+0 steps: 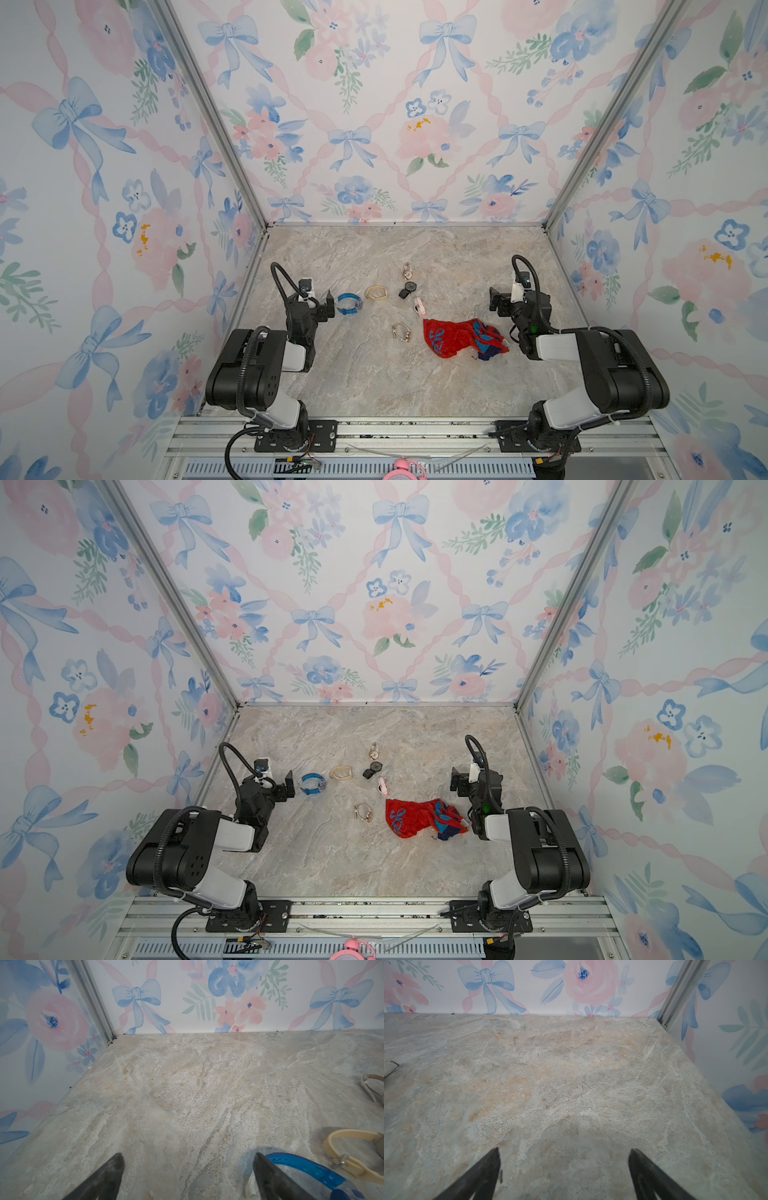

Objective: Wipe the watch dial
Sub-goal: Pick up the watch at the center of the board.

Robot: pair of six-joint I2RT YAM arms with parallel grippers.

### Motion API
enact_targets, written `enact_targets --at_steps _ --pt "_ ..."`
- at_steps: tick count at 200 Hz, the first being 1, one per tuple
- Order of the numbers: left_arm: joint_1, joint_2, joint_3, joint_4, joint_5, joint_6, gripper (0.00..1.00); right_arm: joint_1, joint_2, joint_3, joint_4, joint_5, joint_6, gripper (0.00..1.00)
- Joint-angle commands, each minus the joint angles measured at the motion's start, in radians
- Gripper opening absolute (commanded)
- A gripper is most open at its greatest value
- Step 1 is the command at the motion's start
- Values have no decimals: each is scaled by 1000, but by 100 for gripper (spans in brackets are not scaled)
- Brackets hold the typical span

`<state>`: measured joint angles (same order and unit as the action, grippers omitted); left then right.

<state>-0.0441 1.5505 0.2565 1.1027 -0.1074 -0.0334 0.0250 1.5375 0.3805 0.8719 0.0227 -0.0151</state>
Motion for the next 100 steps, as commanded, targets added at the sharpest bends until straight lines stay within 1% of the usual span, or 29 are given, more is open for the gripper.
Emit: enact_targets --at_steps 1,11,19,29,38,43,46,56,61,67,76,83,90,100 --pt "9 -11 11 30 -9 6 98 -6 -3 15 0 -12 13 97" --pt "6 -35 35 -27 -38 1 98 -1 -26 6 20 13 15 98" --pt "5 -74 74 -121 -68 -9 98 1 -92 18 -56 40 23 98" --pt "1 -122 145 -303 -117 -35 98 1 -174 58 -206 83 35 97" --pt "2 -148 224 -459 -186 -81 98 0 -222 88 -286 106 48 97" --pt "1 -159 266 -542 -218 -109 98 -5 -253 106 -330 118 80 97" --pt "1 -162 290 -591 -235 -126 98 -11 -275 125 -369 124 123 97" --pt "5 -167 383 -753 -280 -198 98 -36 -313 181 -495 106 231 97" --pt "6 -164 429 -826 -278 -227 98 -47 -327 231 -590 83 287 97" --pt "6 -158 488 -929 -269 -258 98 -55 -332 284 -690 52 325 97" --pt "1 -144 572 -1046 -233 -287 98 -59 -327 348 -794 -16 346 97" --pt "-11 -136 615 -1106 -194 -289 98 -59 -322 379 -841 -58 353 97" --pt "-32 -132 651 -1146 -150 -279 98 -54 -318 412 -897 -127 361 97" --pt "-75 -131 683 -1183 -96 -249 98 -41 -313 458 -982 -161 370 98"
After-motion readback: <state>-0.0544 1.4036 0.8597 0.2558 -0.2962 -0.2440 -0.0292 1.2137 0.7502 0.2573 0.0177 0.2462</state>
